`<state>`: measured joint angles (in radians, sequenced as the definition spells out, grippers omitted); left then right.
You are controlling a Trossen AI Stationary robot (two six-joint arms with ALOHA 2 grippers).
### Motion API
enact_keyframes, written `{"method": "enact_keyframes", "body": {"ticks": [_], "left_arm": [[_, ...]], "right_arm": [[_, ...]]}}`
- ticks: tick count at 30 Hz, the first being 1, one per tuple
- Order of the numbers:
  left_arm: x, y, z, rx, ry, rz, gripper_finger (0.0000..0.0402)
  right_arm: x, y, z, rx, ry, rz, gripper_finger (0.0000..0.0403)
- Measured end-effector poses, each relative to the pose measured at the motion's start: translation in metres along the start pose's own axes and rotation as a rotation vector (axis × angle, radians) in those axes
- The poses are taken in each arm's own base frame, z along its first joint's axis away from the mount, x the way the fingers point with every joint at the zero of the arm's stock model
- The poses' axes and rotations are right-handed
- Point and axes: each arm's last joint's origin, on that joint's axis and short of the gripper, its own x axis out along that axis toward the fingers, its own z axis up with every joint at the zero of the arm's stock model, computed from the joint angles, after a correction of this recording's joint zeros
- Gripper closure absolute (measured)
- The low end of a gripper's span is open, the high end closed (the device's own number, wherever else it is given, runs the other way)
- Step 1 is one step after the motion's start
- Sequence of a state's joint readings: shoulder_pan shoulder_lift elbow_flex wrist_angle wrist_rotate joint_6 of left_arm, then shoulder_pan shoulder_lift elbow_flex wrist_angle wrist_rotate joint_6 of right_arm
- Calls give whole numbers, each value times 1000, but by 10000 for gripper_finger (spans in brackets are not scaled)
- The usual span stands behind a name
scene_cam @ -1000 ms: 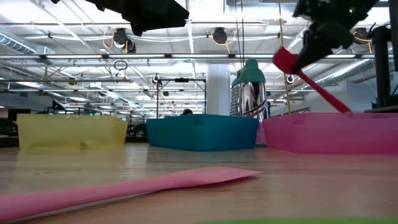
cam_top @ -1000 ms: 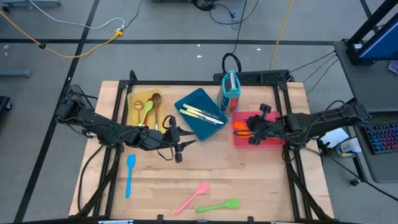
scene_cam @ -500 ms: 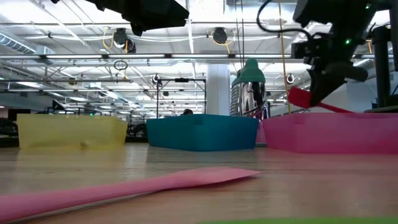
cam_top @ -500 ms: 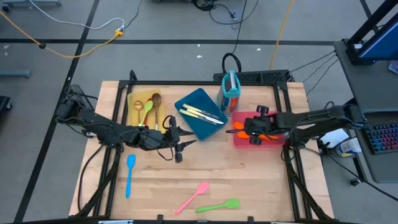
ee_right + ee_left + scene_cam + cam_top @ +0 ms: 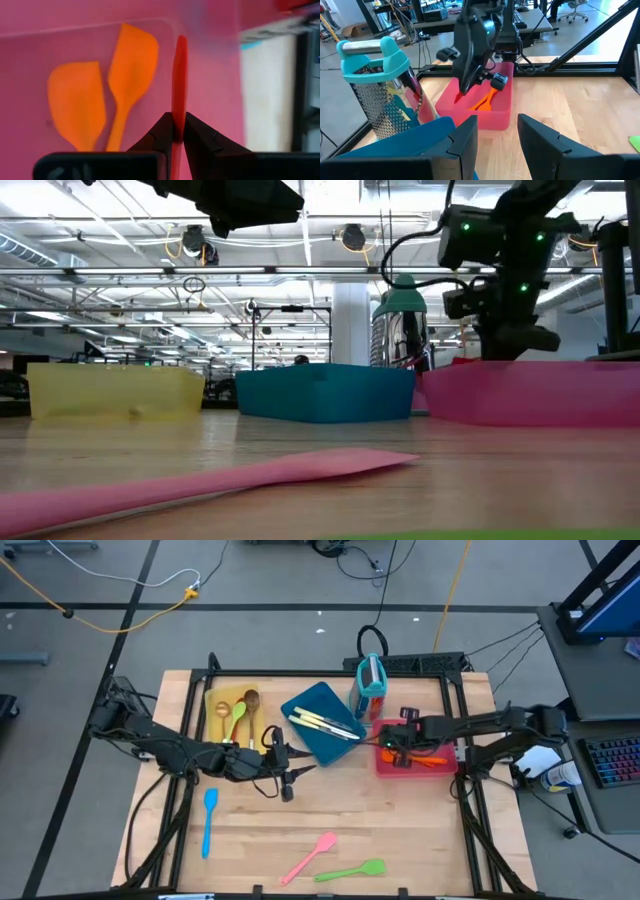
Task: Pick & Place Kitchen Items
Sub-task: Put the red spatula into the pink bin
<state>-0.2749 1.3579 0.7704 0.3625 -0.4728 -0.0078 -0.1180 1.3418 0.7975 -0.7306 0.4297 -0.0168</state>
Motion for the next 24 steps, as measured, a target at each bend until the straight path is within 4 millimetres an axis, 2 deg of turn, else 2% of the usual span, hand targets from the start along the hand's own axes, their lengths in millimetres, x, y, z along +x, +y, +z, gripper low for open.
{"method": "enact_keyframes", "body": {"ticks": [5, 16, 24], "left_arm": [[0, 0, 0, 0, 0, 0, 256], [0, 0, -2, 9, 17, -1, 256], [0, 0, -4, -36, 40, 0, 256]], "right_arm": [[12, 0, 7, 1, -9, 86, 375], [32, 2, 10, -25, 58, 78, 372], [32, 3, 10, -26, 60, 44, 310]]}}
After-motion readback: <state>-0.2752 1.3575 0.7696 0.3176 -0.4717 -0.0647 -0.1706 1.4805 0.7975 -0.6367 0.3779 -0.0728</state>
